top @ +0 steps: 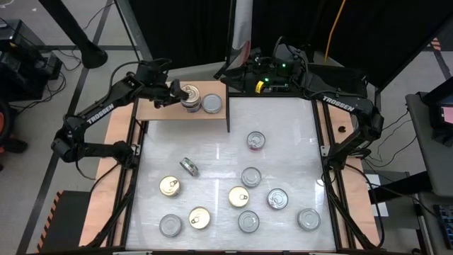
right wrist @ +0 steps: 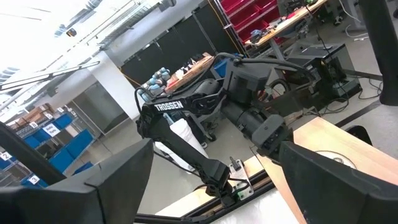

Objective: Stack canned seafood by type on shelf
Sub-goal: Stack the blue pink tuna can on top of the blue pink tuna can on the shelf, then stack the green white tuna can on top of the green white tuna can on the shelf

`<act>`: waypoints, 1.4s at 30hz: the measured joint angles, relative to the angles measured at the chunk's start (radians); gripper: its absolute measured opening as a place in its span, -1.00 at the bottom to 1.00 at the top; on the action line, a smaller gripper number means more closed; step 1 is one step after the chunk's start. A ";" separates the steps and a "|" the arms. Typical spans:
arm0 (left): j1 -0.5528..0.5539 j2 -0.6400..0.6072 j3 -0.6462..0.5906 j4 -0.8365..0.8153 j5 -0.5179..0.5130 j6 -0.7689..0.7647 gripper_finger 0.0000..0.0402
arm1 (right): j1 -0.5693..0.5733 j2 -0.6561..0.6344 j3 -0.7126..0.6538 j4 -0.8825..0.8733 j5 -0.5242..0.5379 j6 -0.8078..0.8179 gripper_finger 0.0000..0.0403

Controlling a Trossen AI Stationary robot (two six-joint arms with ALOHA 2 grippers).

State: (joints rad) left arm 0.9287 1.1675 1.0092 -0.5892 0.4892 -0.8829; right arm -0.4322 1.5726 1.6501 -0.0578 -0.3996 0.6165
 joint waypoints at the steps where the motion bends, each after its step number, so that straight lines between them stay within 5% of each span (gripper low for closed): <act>1: 0.000 -0.001 0.000 0.000 0.001 0.001 0.39 | 0.000 0.000 0.000 0.000 0.000 0.004 0.69; 9: 0.000 -0.013 0.101 -0.001 -0.125 0.188 0.39 | 0.009 0.000 0.000 0.000 0.000 0.024 0.69; 15: 0.000 -0.011 0.114 -0.057 -0.115 0.201 0.39 | 0.009 0.000 0.000 0.000 0.000 0.021 0.69; 18: 0.001 -0.035 0.114 -0.056 0.020 0.212 0.39 | 0.009 0.000 0.000 0.000 -0.002 0.024 0.69; 22: -0.048 -0.124 0.136 -0.080 0.338 0.281 0.39 | 0.009 0.000 0.000 -0.010 -0.047 0.024 0.69; 25: -0.185 -0.214 0.152 -0.182 0.368 0.382 0.39 | 0.009 0.000 0.000 -0.033 -0.050 0.009 0.69; 35: -0.704 -0.254 0.151 -0.434 -0.294 0.830 0.39 | 0.007 0.001 -0.001 -0.032 -0.048 -0.018 0.69; 42: -0.821 -0.079 0.141 -0.517 -0.319 1.052 0.39 | 0.007 -0.007 -0.001 -0.061 -0.045 0.001 0.69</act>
State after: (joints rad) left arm 0.1075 1.0885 1.1503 -1.1060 0.1707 0.1689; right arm -0.4252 1.5654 1.6493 -0.1185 -0.4450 0.6178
